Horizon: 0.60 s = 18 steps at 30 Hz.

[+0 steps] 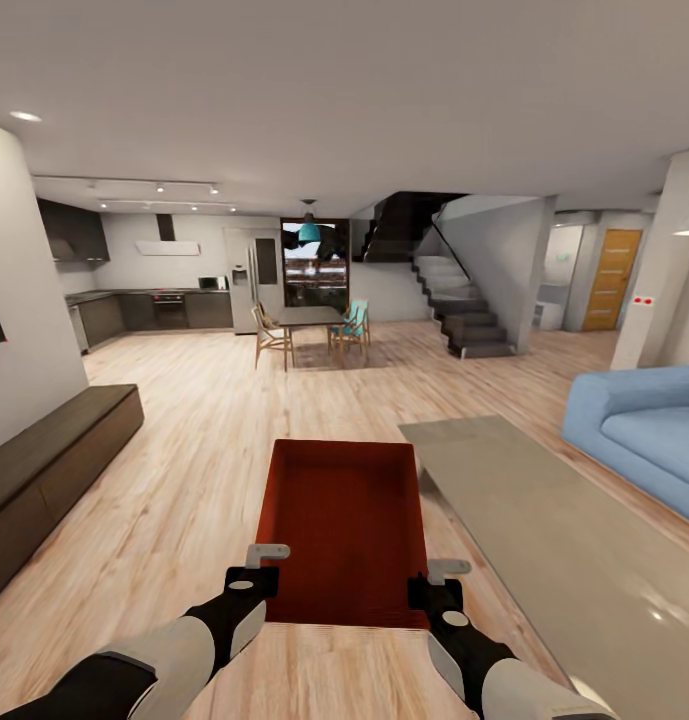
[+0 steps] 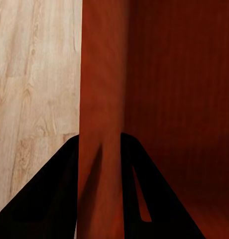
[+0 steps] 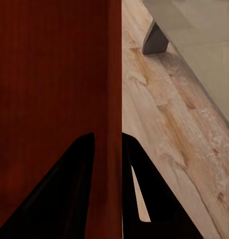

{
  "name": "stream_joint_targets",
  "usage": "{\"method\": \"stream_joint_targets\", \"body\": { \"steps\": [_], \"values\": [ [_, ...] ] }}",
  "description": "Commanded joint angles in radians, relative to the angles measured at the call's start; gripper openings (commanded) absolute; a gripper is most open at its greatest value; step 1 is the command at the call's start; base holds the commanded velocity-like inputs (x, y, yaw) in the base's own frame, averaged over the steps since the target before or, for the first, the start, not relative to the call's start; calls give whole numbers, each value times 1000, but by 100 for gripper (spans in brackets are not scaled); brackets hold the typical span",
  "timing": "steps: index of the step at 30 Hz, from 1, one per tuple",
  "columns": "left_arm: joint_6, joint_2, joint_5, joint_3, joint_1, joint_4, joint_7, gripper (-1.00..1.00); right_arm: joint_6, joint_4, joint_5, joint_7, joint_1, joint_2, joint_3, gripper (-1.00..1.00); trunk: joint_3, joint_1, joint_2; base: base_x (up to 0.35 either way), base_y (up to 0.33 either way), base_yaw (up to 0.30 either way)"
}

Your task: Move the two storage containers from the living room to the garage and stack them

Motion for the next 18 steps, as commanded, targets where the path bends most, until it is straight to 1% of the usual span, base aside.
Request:
{"method": "stream_joint_targets", "body": {
  "steps": [1,18],
  "values": [
    [-5,4,15,21,-1,3,25,-100,-20,-23,16,0,-1,1,-31,-100,-2,1,-1,319,0,0],
    [-4,4,15,22,-1,3,25,-100,-20,-23,16,-1,-1,1,-31,-100,-2,1,-1,321,0,0]
  ]
}}
